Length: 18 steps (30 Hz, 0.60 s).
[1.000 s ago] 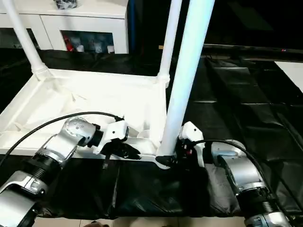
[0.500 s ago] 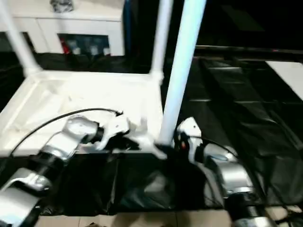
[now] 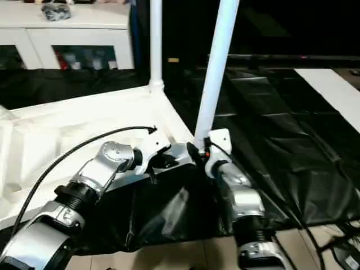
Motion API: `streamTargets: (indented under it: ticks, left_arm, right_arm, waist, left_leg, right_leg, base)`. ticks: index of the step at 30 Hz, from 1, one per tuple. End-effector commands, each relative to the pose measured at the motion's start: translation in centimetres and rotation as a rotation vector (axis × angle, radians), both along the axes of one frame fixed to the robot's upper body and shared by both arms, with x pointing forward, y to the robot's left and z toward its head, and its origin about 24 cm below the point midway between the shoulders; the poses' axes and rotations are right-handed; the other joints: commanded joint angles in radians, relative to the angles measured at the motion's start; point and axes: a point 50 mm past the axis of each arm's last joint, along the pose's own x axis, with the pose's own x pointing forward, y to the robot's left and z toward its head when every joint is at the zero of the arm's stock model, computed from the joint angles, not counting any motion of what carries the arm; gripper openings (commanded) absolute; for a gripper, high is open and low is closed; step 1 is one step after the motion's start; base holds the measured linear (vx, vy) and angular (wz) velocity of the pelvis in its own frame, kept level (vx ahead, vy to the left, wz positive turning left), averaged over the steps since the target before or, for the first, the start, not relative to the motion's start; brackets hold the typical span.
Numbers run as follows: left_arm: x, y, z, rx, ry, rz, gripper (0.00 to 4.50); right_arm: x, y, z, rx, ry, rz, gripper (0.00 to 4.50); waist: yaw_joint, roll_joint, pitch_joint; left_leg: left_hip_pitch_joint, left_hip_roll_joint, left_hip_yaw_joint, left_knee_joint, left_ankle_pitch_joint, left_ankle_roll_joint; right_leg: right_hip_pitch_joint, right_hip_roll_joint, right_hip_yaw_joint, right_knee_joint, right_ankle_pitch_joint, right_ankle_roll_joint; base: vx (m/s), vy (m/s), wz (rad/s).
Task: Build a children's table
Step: Rotate leg to tighten
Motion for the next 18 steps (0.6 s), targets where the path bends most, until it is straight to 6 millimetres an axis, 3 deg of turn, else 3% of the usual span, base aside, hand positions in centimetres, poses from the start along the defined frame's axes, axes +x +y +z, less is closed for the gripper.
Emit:
streamTargets:
  ticks: [1, 2, 3, 5, 7, 9, 10, 11, 13, 14, 16, 18]
  left_arm:
    - [-1.5, -3.0, -0.1, -0.033, 0.014, -0.159, 0.0]
    - [-1.5, -2.9, -0.1, -0.033, 0.013, -0.162, 0.0]
    - [-1.5, -2.4, -0.1, -0.028, 0.01, -0.171, 0.0]
    - [-1.5, -1.7, -0.1, -0.02, -0.001, -0.202, 0.0]
    - [-1.5, -1.3, -0.1, -0.013, -0.008, -0.211, 0.0]
    - [-1.5, -0.5, 0.2, -0.024, -0.031, -0.255, 0.0]
    - [-1.5, -0.1, 0.3, -0.019, -0.044, -0.278, 0.0]
    - [-1.6, 0.6, 0.5, -0.013, -0.051, -0.309, 0.0]
    - [-1.6, 1.1, 0.6, -0.011, -0.051, -0.34, 0.0]
    - [-1.6, 1.1, 0.6, -0.011, -0.051, -0.34, 0.0]
    - [-1.7, 1.7, 0.8, -0.008, -0.046, -0.373, 0.0]
    - [-1.8, 2.1, 0.9, 0.0, -0.039, -0.4, 0.0]
  right_arm:
    - [-0.8, 3.8, -0.1, 0.025, 0.007, 0.218, 3.46]
    - [-0.9, 3.7, -0.1, 0.018, 0.001, 0.224, 3.75]
    - [-0.8, 3.0, 0.2, -0.001, -0.023, 0.235, 3.75]
    - [-0.8, 1.8, 0.6, -0.024, -0.05, 0.254, 3.8]
    - [-0.8, 1.2, 0.7, -0.039, -0.059, 0.268, 3.8]
    - [-1.0, 0.0, 1.1, -0.061, -0.071, 0.331, 3.8]
    - [-1.4, -0.5, 1.2, -0.074, -0.071, 0.388, 3.8]
    - [-1.9, -1.3, 1.2, -0.101, -0.062, 0.476, 3.8]
    - [-2.6, -1.9, 1.2, -0.121, -0.043, 0.571, 3.8]
    - [-2.6, -1.9, 1.2, -0.121, -0.043, 0.571, 3.8]
    - [-3.4, -2.4, 1.3, -0.128, -0.017, 0.669, 3.8]
    - [-3.7, -2.8, 1.6, -0.128, -0.002, 0.725, 3.8]
  waist:
    - [-0.009, 0.001, -0.034]
    - [-0.009, -0.002, -0.035]
    - [-0.005, -0.006, -0.037]
    - [-0.002, -0.007, -0.04]
    - [0.005, -0.006, -0.047]
    - [0.013, -0.015, -0.059]
    - [0.023, -0.015, -0.062]
    - [0.033, -0.018, -0.058]
    - [0.044, -0.025, -0.059]
    - [0.048, -0.027, -0.06]
    - [0.064, -0.021, -0.067]
    - [0.071, -0.022, -0.066]
  left_leg:
    - [0.04, 0.04, -0.034, -0.091, -0.689, -0.042]
    - [0.038, 0.038, -0.034, -0.088, -0.67, -0.037]
    - [0.028, 0.04, -0.033, -0.089, -0.616, -0.027]
    - [0.023, 0.04, -0.032, -0.09, -0.587, -0.02]
    - [0.012, 0.046, -0.027, -0.093, -0.514, -0.01]
    - [0.001, 0.047, -0.015, -0.087, -0.405, 0.015]
    - [-0.002, 0.044, -0.004, -0.079, -0.318, 0.047]
    - [0.005, 0.046, 0.004, -0.074, -0.296, 0.077]
    - [0.008, 0.044, 0.011, -0.067, -0.298, 0.09]
    - [0.003, 0.046, 0.013, -0.066, -0.281, 0.093]
    - [-0.004, 0.049, 0.018, -0.06, -0.178, 0.106]
    - [-0.006, 0.05, 0.022, -0.056, -0.153, 0.115]
  right_leg:
    - [-0.008, -0.064, 0.014, -0.087, -0.589, -0.091]
    - [-0.006, -0.067, 0.014, -0.09, -0.609, -0.086]
    - [-0.002, -0.073, 0.024, -0.086, -0.611, -0.088]
    - [0.0, -0.072, 0.03, -0.081, -0.591, -0.097]
    - [0.005, -0.071, 0.044, -0.061, -0.474, -0.143]
    - [0.014, -0.066, 0.054, -0.041, -0.317, -0.192]
    - [0.014, -0.065, 0.06, -0.027, -0.211, -0.223]
    - [0.005, -0.062, 0.062, -0.028, -0.208, -0.236]
    - [0.001, -0.061, 0.068, -0.026, -0.256, -0.237]
    - [0.005, -0.061, 0.072, -0.02, -0.247, -0.239]
    - [0.009, -0.059, 0.076, 0.002, -0.135, -0.261]
    - [0.012, -0.055, 0.077, 0.012, -0.089, -0.271]
  base:
    - [0.0, 0.0, 0.0]
    - [0.0, 0.0, 0.0]
    - [0.0, 0.0, 0.0]
    - [0.0, 0.0, 0.0]
    - [0.0, 0.0, 0.0]
    - [0.0, 0.0, 0.0]
    - [0.0, 0.0, 0.0]
    - [0.0, 0.0, 0.0]
    - [0.056, -0.051, 0.17]
    - [0.062, -0.056, 0.11]
    - [0.05, -0.054, 0.01]
    - [0.0, 0.0, 0.0]
